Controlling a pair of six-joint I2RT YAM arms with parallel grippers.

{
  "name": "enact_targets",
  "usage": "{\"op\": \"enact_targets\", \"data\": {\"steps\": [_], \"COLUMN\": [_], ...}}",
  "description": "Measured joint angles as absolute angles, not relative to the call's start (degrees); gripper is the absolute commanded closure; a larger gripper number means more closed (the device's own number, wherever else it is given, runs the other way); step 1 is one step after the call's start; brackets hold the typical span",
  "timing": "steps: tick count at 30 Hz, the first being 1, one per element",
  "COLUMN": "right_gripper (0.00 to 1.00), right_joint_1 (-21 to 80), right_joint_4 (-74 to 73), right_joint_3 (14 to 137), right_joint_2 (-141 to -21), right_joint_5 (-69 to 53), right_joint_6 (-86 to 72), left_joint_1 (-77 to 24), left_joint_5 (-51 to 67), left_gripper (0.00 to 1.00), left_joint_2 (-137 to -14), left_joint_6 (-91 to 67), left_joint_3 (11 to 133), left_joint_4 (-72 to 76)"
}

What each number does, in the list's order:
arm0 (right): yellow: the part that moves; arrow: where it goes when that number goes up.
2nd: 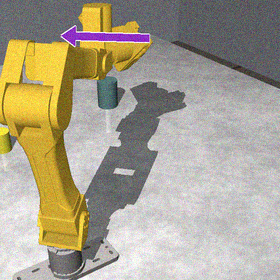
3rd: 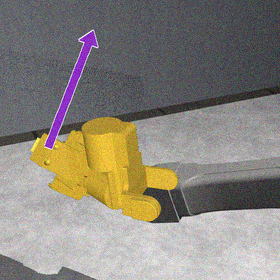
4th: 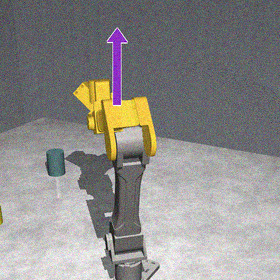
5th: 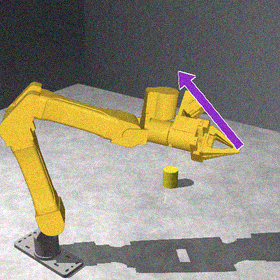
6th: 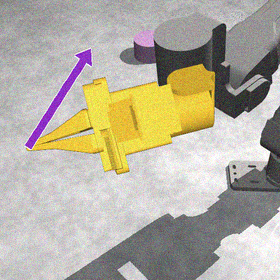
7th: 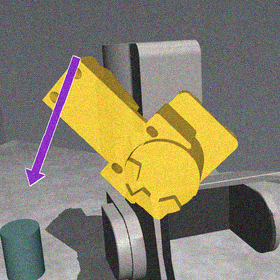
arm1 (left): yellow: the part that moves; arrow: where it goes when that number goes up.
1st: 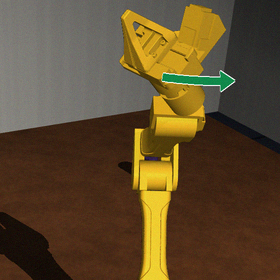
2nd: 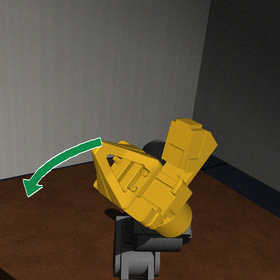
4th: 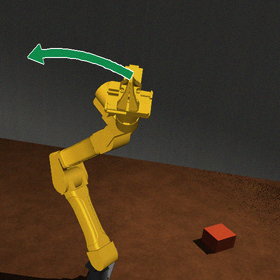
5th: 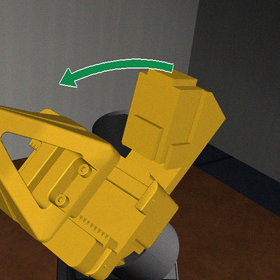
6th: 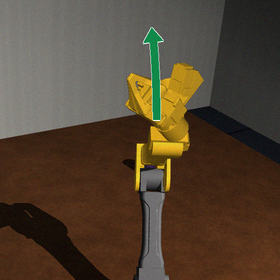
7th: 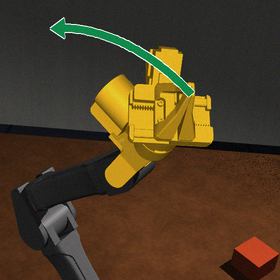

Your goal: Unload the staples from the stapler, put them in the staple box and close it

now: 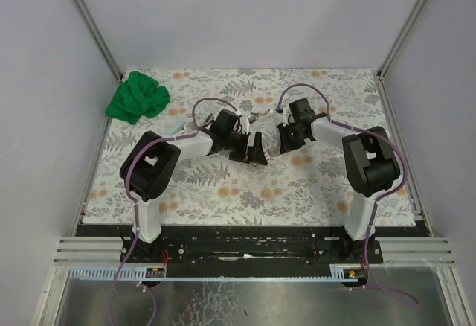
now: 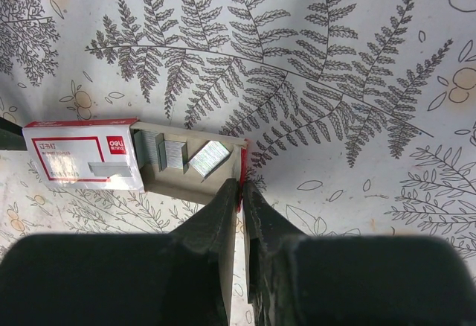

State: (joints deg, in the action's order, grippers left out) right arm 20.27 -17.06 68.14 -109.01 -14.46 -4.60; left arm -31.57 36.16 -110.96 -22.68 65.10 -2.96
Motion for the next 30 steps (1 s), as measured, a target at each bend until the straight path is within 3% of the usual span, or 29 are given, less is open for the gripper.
{"op": "enact_targets", "data": {"steps": [30], "right_gripper": [0.86], "right_joint_1": [22.6], "right_joint_4": [-15.9], "right_joint_3": [68.1], "right_joint_2": [-108.3], "right_joint_5": [-16.1], "right_joint_6": [-1.9], "left_joint_1": [-31.7], "left_joint_5": [35.6], "left_gripper": [0.00], "left_joint_2": [-111.2], "left_joint_6": [-23.3], "left_joint_3": [65.6], "left_joint_4": [-3.4]}}
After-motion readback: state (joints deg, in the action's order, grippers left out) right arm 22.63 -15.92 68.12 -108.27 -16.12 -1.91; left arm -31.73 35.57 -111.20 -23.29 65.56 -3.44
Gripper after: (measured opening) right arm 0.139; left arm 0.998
